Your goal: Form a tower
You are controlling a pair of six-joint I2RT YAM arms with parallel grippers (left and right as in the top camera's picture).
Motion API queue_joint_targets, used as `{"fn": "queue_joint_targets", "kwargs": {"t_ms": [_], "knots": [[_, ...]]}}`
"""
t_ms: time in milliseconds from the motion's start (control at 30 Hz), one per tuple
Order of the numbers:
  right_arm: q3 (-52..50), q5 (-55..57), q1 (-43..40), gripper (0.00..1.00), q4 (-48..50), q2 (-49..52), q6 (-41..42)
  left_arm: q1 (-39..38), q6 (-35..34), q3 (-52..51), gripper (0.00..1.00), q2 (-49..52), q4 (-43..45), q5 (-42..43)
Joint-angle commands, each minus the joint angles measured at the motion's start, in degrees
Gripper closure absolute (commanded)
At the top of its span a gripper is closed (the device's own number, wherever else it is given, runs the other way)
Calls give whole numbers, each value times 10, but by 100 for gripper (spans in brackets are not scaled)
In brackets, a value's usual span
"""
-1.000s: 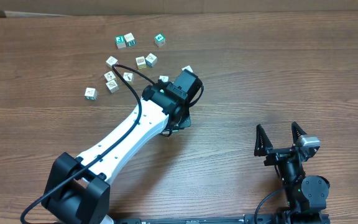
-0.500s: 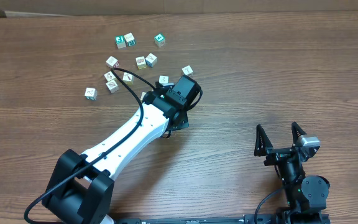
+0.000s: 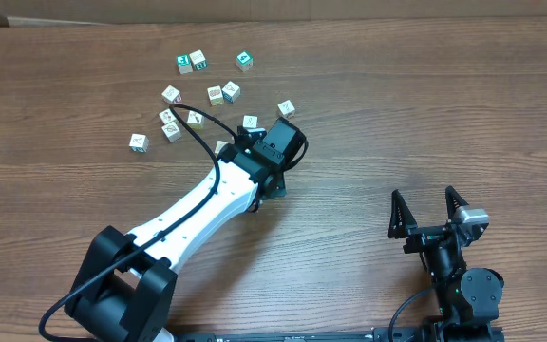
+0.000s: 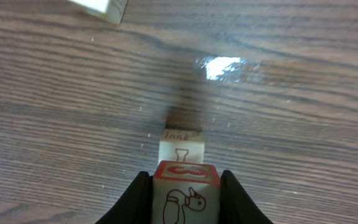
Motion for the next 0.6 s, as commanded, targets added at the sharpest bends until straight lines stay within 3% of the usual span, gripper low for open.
{"fn": "queue_joint_targets", "kwargs": {"t_ms": [0, 567], "knots": [[-6, -3, -2, 0, 3, -6, 2, -4, 9, -15, 96, 5, 10, -16], [-6, -3, -2, 0, 3, -6, 2, -4, 14, -19, 96, 6, 32, -27]]}}
